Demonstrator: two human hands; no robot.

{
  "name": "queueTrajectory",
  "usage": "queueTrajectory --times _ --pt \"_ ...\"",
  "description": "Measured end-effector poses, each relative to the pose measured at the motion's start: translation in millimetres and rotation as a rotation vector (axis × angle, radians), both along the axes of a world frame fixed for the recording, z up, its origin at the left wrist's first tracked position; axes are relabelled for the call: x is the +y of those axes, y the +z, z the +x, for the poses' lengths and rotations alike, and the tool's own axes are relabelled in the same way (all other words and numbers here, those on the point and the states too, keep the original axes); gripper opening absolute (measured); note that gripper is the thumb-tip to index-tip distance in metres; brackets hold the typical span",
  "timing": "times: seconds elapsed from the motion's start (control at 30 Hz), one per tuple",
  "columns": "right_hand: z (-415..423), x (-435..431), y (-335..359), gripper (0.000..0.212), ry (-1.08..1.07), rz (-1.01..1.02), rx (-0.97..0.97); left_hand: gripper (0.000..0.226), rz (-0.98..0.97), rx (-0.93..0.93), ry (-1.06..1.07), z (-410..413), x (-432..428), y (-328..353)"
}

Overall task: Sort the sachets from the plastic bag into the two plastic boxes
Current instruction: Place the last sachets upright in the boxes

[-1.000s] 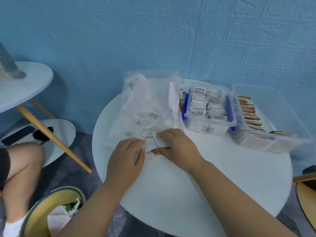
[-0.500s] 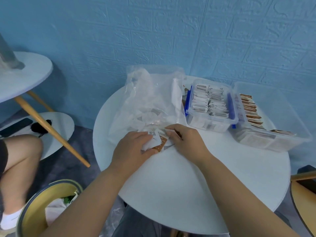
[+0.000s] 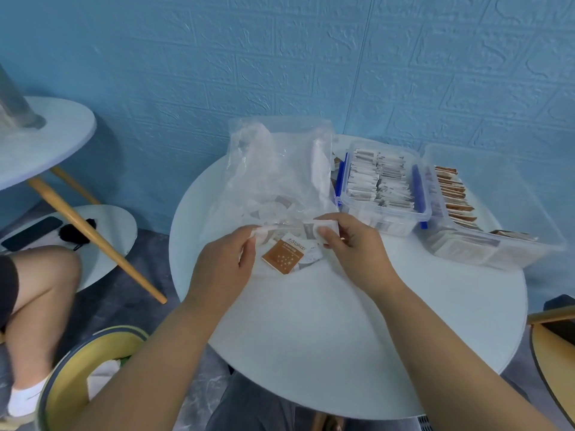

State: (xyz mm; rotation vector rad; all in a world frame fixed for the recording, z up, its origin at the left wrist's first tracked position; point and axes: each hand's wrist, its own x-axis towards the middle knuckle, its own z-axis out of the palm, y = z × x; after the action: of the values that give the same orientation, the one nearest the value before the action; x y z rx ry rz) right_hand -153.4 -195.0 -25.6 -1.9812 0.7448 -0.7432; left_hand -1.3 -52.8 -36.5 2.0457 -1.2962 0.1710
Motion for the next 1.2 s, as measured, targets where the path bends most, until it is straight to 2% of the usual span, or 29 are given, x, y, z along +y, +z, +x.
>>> queueTrajectory --times 0.07,0.13,0.23,0.3,0.4,0.5,0.6,0.67,0.77,0.9,1.03,1.13,1.2 --pt "1 5 5 0.014 0.051 0.143 -0.085 0.021 -0.057 0.102 0.047 -8 0 3" --pt "4 12 10 0.012 0.058 0.311 -0.189 0.017 -0.104 0.302 0.07 -17 -4 3" --pt "13 19 10 0.018 0.007 0.318 -0.2 0.018 -0.181 0.713 0.029 -34 -11 4" --pt "16 22 9 0.02 0.003 0.292 -0.168 0.015 -0.199 0.854 -0.003 -42 -13 6" --pt "16 21 7 0.017 0.003 0.246 -0.104 0.013 -0.178 0.803 0.008 -44 -15 5" --pt "8 14 1 0.005 -0.029 -0.068 0.042 0.011 -0.169 0.653 0.061 -38 -17 1" --pt "-4 7 -15 0.021 0.053 -0.445 0.303 0.017 -0.116 0.427 -0.015 -34 -15 -1" --pt "-10 7 -24 0.031 0.137 -0.564 0.398 0.025 -0.035 0.296 -0.128 -33 -14 -4" --pt "-14 5 -31 0.029 0.176 -0.596 0.408 0.036 0.046 0.075 -0.185 -26 -10 -9" --pt "-17 3 -27 0.024 0.163 -0.524 0.36 0.043 0.066 -0.016 -0.079 -4 -2 -4" --pt "-6 3 -20 0.02 0.021 -0.421 0.334 0.038 -0.009 0.066 -0.026 -4 1 1" --pt "7 3 -18 0.038 0.016 -0.387 0.458 0.029 -0.074 0.197 -0.012 -18 -6 -1" --pt "13 1 -13 0.041 0.073 -0.398 0.545 0.027 -0.089 0.264 -0.014 -27 -10 -6"
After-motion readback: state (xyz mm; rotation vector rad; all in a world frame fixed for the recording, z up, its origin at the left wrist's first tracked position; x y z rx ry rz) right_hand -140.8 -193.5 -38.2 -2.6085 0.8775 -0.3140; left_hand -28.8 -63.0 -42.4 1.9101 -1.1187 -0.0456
